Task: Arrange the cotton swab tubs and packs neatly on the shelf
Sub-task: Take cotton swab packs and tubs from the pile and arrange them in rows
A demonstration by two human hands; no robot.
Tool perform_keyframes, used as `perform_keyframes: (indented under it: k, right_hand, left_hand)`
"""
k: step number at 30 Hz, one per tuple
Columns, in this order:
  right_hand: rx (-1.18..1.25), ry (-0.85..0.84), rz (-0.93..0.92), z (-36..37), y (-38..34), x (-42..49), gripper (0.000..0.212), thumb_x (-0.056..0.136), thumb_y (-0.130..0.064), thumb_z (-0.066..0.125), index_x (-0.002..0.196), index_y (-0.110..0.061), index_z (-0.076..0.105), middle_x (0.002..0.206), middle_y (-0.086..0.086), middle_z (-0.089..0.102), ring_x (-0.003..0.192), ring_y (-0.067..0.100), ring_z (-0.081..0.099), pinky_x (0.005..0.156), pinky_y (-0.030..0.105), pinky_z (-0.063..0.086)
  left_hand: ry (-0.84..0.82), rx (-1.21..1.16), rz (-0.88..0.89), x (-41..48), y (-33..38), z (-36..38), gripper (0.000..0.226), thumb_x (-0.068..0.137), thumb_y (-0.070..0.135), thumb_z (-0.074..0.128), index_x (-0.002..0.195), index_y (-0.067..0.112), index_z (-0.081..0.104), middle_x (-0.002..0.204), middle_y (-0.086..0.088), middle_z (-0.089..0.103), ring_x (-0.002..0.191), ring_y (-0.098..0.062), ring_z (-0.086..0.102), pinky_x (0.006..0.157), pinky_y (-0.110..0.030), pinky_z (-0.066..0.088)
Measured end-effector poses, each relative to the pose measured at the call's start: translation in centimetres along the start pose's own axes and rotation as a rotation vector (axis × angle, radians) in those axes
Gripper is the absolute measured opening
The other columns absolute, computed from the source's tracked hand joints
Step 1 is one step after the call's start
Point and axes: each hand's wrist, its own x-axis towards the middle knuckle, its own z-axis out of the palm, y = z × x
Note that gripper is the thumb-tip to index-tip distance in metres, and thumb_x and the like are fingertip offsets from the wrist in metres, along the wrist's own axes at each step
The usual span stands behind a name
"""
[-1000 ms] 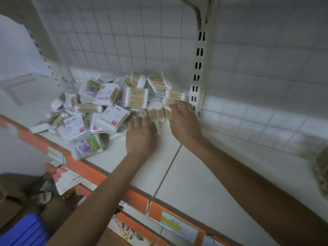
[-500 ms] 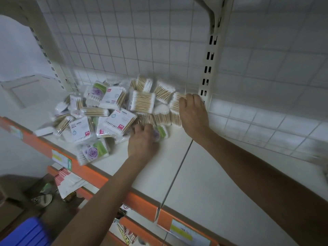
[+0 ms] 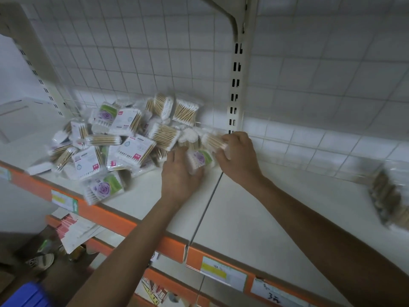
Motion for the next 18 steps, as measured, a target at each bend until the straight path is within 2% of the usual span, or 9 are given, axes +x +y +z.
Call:
perform_keyframes:
  k: [3, 6, 9, 14, 16, 18]
  right_hand:
    - [0.094, 0.057, 0.099, -1.7, 1.5, -1.8, 0.035, 0.088, -0.026, 0.048, 0.116, -0.008, 0.059, 0.115, 0.008, 0.054, 0.107, 0.02, 0.049, 0.08, 0.016, 0.03]
    - [0.137, 0.113, 0.187, -3.7, 2.7, -3.9, 0.03, 0.092, -0.026, 0.043, 0.109, -0.008, 0.06, 0.099, 0.005, 0.057, 0.098, 0.019, 0.051, 0.071, 0.02, 0.029]
    - [0.231, 0.161, 0.302, -6.0, 3.6, -6.2, 0.025, 0.097, -0.02, 0.041, 0.104, -0.008, 0.061, 0.09, 0.002, 0.058, 0.09, 0.021, 0.055, 0.074, 0.029, 0.04]
    - [0.412, 0.236, 0.434, -9.7, 5.4, -10.3, 0.025, 0.098, -0.027, 0.038, 0.1, -0.014, 0.059, 0.084, -0.003, 0.064, 0.08, 0.018, 0.062, 0.071, 0.032, 0.052]
    - [0.482, 0.263, 0.45, -11.2, 6.5, -12.0, 0.022, 0.098, -0.028, 0.038, 0.1, -0.019, 0.057, 0.084, -0.006, 0.064, 0.081, 0.019, 0.065, 0.076, 0.043, 0.056]
    - [0.53, 0.274, 0.468, -12.9, 7.6, -13.8, 0.02, 0.099, -0.028, 0.036, 0.101, -0.023, 0.056, 0.089, -0.003, 0.065, 0.085, 0.02, 0.065, 0.078, 0.049, 0.055]
  left_hand:
    - [-0.016, -0.059, 0.038, -0.8, 1.6, 0.6, 0.068, 0.075, 0.032, 0.075, 0.131, 0.007, 0.047, 0.127, -0.01, 0.053, 0.114, -0.029, 0.052, 0.093, -0.037, 0.041]
    - [-0.036, -0.116, 0.087, -1.8, 3.7, 1.2, 0.068, 0.073, 0.031, 0.077, 0.129, 0.004, 0.049, 0.125, -0.012, 0.057, 0.114, -0.03, 0.053, 0.098, -0.046, 0.041]
    - [-0.089, -0.142, 0.136, -3.0, 6.1, 2.0, 0.066, 0.074, 0.028, 0.077, 0.129, 0.004, 0.051, 0.124, -0.012, 0.058, 0.115, -0.03, 0.052, 0.1, -0.046, 0.039]
    - [-0.137, -0.196, 0.216, -5.2, 10.0, 3.5, 0.081, 0.065, 0.058, 0.054, 0.126, 0.007, 0.057, 0.12, -0.009, 0.063, 0.112, -0.028, 0.055, 0.096, -0.047, 0.043]
    - [-0.149, -0.213, 0.258, -6.3, 11.7, 4.3, 0.081, 0.067, 0.059, 0.052, 0.127, 0.005, 0.057, 0.12, -0.011, 0.063, 0.111, -0.028, 0.056, 0.096, -0.047, 0.043]
    - [-0.165, -0.221, 0.291, -7.6, 13.5, 5.1, 0.081, 0.069, 0.06, 0.052, 0.128, 0.005, 0.057, 0.121, -0.011, 0.062, 0.112, -0.028, 0.056, 0.096, -0.047, 0.043]
